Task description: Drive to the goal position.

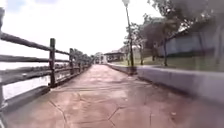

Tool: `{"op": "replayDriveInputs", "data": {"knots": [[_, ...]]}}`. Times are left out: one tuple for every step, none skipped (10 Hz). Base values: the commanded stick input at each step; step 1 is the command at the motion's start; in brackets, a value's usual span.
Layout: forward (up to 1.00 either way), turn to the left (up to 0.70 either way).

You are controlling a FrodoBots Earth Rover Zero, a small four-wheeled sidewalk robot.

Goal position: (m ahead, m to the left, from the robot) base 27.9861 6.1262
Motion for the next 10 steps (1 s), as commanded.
{"op": "replayDriveInputs", "data": {"knots": [[1.0, 0.0], [1.0, 0.0], [1.0, 0.0], [1.0, 0.0], [1.0, 0.0], [1.0, 0.0], [1.0, 0.0], [1.0, 0.0], [1.0, 0.0], [1.0, 0.0]]}}
